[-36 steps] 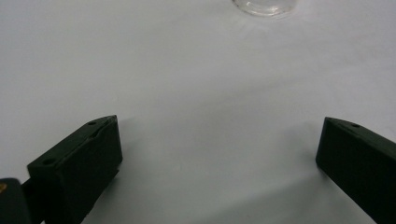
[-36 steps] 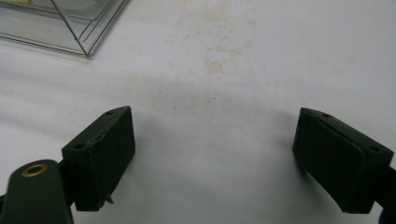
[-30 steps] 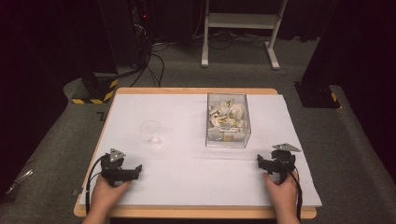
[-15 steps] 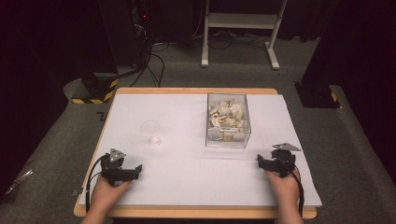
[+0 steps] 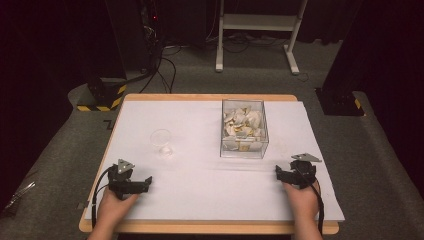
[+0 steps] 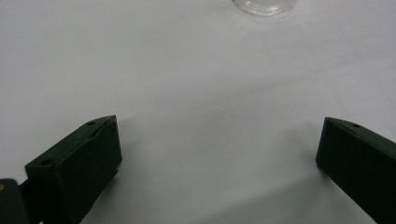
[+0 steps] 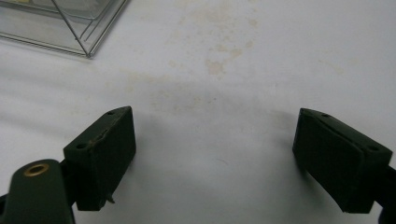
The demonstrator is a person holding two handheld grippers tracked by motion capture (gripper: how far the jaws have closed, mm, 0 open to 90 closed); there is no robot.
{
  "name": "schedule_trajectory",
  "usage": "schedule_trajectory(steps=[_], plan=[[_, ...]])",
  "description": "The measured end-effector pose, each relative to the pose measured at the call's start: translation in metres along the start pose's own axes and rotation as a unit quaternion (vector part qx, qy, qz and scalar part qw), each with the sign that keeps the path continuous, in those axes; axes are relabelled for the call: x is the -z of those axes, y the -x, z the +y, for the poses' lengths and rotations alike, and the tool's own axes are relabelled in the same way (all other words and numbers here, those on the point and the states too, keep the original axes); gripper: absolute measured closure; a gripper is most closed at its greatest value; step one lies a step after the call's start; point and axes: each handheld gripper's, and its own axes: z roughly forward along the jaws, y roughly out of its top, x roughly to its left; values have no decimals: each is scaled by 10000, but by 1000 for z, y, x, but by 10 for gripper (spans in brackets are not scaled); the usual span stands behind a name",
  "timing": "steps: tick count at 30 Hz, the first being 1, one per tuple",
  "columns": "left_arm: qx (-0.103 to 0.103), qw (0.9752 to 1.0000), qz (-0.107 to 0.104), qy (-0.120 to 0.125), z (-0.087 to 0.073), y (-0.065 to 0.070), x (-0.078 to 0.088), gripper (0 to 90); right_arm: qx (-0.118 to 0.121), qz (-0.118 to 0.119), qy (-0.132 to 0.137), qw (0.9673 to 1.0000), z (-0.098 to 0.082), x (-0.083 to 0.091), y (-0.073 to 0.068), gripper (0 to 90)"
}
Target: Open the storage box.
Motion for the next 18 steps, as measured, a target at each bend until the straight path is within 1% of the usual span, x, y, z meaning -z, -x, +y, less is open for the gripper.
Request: schedule_trajectory(steps=[3,4,5,7,8,9,14,16,18], plan=[[-1,10000,3,-1,0,0,0,4,27,-43,16,10000,0,1,-1,142],[-4,10000,8,-1,0,0,0,4,-33,-9,64,10000,1,3,-1,145],[-10,10000,13,-2,0,0,0,5,-28,-5,106,9999,1,5,-1,149],[-10,10000,14,-1,0,0,0,6,54,-7,147,9999,1,8,-3,154],[-10,10000,14,-1,0,0,0,5,54,-7,147,9999,1,8,-3,154],[-6,10000,13,0,0,0,0,5,96,24,155,9998,0,9,-6,154],[-8,10000,16,-1,0,0,0,6,102,77,166,9998,-1,12,-9,154],[6,10000,3,-1,0,0,0,5,137,159,240,9995,0,17,-11,166],[5,10000,0,-2,0,0,0,5,119,167,291,9994,0,20,-13,169]])
